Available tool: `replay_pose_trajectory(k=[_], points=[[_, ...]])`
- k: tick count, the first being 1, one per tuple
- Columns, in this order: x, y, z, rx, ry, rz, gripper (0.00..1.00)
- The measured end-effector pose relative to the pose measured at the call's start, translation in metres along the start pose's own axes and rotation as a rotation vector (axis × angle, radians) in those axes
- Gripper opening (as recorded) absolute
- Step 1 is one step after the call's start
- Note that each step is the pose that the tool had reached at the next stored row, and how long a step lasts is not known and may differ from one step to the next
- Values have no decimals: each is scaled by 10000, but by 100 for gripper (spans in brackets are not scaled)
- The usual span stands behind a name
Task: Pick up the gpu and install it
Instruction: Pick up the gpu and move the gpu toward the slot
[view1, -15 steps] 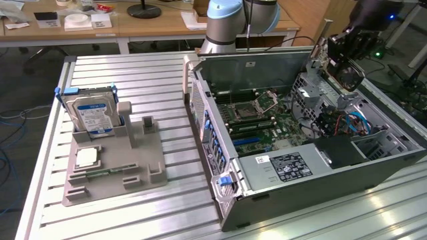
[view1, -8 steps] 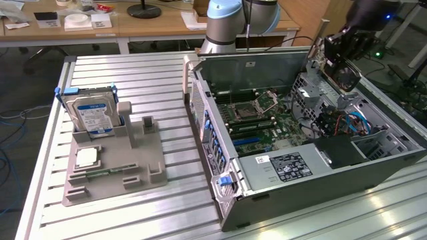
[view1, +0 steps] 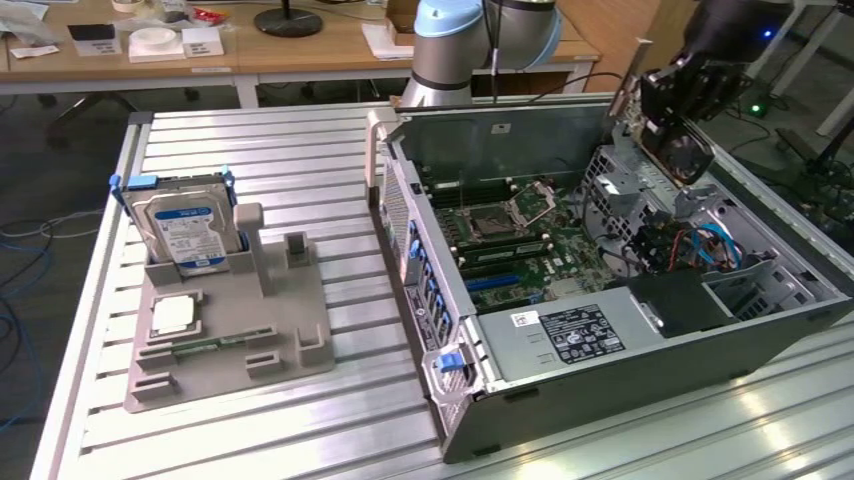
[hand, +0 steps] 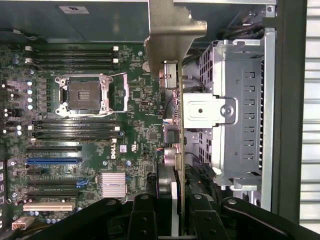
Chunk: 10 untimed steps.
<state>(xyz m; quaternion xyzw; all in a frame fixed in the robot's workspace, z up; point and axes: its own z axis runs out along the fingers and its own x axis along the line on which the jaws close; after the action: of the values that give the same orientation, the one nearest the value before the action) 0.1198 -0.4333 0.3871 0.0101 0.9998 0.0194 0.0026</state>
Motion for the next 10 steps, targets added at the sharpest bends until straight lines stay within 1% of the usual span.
replay_pose_trajectory(k=[10], points=[[134,-3,-1,0,0,0,28]])
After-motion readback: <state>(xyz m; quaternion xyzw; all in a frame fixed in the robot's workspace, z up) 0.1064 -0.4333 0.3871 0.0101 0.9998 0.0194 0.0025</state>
